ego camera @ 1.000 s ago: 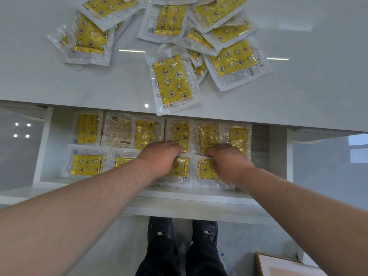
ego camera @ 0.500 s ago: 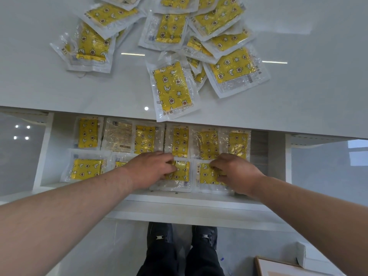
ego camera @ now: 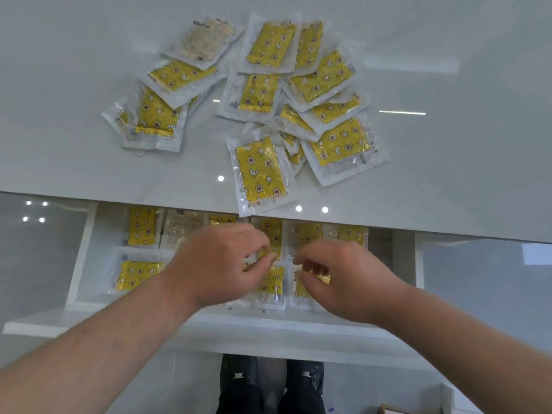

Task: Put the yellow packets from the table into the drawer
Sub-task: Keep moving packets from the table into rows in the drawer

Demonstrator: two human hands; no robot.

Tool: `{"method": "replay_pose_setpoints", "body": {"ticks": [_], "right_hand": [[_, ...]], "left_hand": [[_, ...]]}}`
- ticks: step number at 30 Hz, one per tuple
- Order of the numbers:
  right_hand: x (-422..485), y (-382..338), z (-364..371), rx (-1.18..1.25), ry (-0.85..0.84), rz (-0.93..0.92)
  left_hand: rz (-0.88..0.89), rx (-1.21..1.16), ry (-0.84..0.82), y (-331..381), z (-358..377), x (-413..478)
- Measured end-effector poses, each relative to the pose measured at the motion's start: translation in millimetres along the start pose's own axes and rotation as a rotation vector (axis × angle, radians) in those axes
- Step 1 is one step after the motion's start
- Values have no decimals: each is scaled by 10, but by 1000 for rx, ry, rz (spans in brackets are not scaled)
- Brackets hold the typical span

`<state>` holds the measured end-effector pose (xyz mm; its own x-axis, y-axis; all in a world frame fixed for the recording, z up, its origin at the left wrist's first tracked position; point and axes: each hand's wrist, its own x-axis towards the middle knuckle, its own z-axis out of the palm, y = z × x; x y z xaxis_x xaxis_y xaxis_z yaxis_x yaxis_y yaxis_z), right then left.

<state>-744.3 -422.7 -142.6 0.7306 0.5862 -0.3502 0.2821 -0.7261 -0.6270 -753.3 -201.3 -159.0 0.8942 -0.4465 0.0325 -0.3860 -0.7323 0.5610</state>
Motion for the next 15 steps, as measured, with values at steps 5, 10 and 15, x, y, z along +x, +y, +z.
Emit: {"method": "replay_pose_setpoints", "body": {"ticks": [5,10,15], "right_hand": [[217,-265,-808,313,335,157],[831,-155,-1406,238,580,277],[1385,-64,-1630,198,555,317]], "left_hand": [[-392,-229,393,116,-624,441],[-647,-194,600,-362,-1073,1050],[-748,-95,589,-970,-1261,1458]]}}
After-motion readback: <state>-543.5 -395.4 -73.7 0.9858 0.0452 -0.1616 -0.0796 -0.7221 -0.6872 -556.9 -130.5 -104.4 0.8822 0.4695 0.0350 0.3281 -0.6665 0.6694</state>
